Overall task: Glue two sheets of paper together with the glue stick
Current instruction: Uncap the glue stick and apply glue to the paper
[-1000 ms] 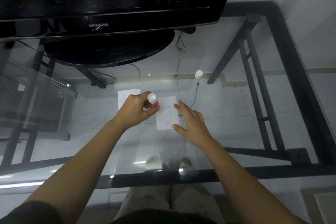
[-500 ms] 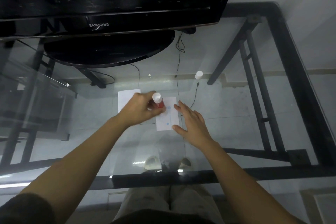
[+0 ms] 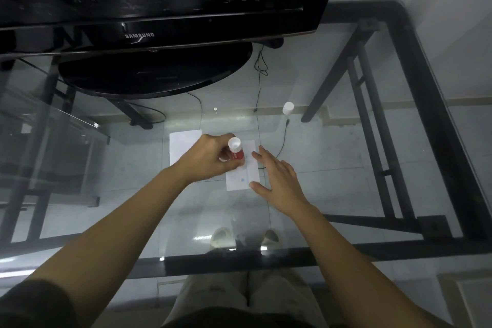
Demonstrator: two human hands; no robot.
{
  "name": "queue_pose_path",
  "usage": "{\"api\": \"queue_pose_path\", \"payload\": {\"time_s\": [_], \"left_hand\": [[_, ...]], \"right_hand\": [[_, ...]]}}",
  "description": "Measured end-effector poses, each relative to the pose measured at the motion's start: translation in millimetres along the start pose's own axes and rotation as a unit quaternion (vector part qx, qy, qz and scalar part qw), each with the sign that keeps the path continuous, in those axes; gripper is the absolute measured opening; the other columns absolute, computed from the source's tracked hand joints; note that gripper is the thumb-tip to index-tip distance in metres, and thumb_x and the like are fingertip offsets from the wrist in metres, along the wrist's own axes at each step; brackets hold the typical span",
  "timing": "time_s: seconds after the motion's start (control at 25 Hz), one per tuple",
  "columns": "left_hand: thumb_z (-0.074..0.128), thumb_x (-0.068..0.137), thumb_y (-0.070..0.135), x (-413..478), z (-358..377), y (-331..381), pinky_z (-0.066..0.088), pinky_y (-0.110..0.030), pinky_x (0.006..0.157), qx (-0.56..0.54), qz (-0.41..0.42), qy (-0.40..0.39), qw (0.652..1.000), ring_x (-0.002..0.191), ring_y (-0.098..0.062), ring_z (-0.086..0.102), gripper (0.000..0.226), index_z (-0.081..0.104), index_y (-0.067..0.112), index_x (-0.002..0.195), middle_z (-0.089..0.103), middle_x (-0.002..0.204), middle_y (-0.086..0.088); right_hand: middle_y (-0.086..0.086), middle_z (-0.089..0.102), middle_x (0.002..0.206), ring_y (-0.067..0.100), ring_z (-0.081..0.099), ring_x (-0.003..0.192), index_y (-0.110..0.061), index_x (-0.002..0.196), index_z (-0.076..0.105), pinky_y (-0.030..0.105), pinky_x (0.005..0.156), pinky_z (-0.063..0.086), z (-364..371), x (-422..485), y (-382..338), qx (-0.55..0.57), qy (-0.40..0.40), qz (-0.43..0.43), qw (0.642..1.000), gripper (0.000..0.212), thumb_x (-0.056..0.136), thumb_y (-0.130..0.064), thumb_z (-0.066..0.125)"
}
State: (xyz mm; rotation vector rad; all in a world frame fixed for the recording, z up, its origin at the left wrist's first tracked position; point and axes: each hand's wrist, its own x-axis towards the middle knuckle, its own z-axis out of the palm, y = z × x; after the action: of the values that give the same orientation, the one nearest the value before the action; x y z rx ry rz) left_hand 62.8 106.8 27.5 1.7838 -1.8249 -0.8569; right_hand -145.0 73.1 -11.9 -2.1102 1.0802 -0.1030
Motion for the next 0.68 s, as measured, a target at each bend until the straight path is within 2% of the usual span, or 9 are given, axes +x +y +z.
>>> {"api": "queue_pose_path", "payload": {"time_s": [0.12, 0.2, 0.32, 0.36, 0.44, 0.56, 0.68], "left_hand": [[0.071, 0.078, 0.033, 10, -3, -4, 0.054, -0.025, 0.071, 0.019, -0.025, 0.013, 0.999, 0.073, -0.011, 0.062, 0.029, 0.06, 0.016, 0.098, 0.071, 0.091, -0.004], [0.071, 0.079, 0.03, 18, -4, -4, 0.05, -0.022, 0.071, 0.028, -0.047, 0.052, 0.997, 0.076, -0.013, 0.061, 0.029, 0.059, 0.015, 0.1, 0.07, 0.093, -0.005], [0.071, 0.079, 0.027, 10, 6, 1, 0.053, -0.02, 0.072, -0.007, -0.043, 0.12, 0.992, 0.078, -0.012, 0.065, 0.024, 0.059, 0.017, 0.097, 0.071, 0.089, -0.002], [0.072, 0.078, 0.028, 4, 11, 4, 0.053, -0.018, 0.07, -0.013, -0.029, 0.117, 0.993, 0.075, -0.011, 0.065, 0.023, 0.059, 0.017, 0.094, 0.071, 0.087, 0.0], [0.072, 0.078, 0.028, 1, 15, 6, 0.055, -0.024, 0.07, -0.001, -0.012, 0.079, 0.997, 0.073, -0.013, 0.065, 0.023, 0.06, 0.016, 0.094, 0.071, 0.086, -0.002], [0.07, 0.08, 0.028, 19, 5, 2, 0.055, -0.03, 0.075, 0.015, -0.051, 0.082, 0.995, 0.08, -0.019, 0.064, 0.03, 0.058, 0.012, 0.102, 0.07, 0.094, -0.008], [0.071, 0.079, 0.029, 26, -3, -1, 0.049, -0.018, 0.071, -0.006, -0.068, 0.122, 0.99, 0.078, -0.015, 0.063, 0.032, 0.057, 0.014, 0.103, 0.068, 0.091, -0.003]], "right_hand": [[-0.005, 0.024, 0.153, 0.014, 0.022, 0.14, -0.025, 0.143, 0.021, 0.036, 0.114, 0.008, -1, 0, -2, -0.001, -0.004, 0.005, 1.0, 0.07, 0.086, -0.034, 0.061], [-0.004, 0.024, 0.153, 0.016, 0.023, 0.14, -0.025, 0.143, 0.021, 0.038, 0.115, 0.008, -1, 0, -4, 0.002, -0.007, 0.009, 1.0, 0.07, 0.086, -0.034, 0.061], [-0.004, 0.024, 0.154, 0.015, 0.022, 0.14, -0.024, 0.144, 0.02, 0.037, 0.115, 0.008, -2, 0, -5, 0.001, -0.008, 0.009, 1.0, 0.071, 0.087, -0.034, 0.061], [-0.004, 0.024, 0.154, 0.015, 0.022, 0.14, -0.024, 0.144, 0.019, 0.036, 0.115, 0.007, -2, 0, -5, 0.0, -0.007, 0.007, 1.0, 0.071, 0.087, -0.034, 0.06], [-0.005, 0.025, 0.153, 0.014, 0.022, 0.14, -0.025, 0.144, 0.018, 0.035, 0.115, 0.007, -2, -1, -4, 0.002, -0.004, 0.004, 1.0, 0.072, 0.087, -0.034, 0.06], [-0.005, 0.024, 0.153, 0.015, 0.022, 0.14, -0.026, 0.143, 0.018, 0.036, 0.115, 0.007, -1, -1, -4, 0.003, -0.005, 0.008, 1.0, 0.072, 0.086, -0.034, 0.061], [-0.005, 0.029, 0.151, 0.017, 0.027, 0.138, -0.026, 0.144, 0.013, 0.04, 0.115, 0.01, -1, 0, -7, 0.024, -0.005, 0.027, 0.999, 0.078, 0.085, -0.033, 0.063]]}}
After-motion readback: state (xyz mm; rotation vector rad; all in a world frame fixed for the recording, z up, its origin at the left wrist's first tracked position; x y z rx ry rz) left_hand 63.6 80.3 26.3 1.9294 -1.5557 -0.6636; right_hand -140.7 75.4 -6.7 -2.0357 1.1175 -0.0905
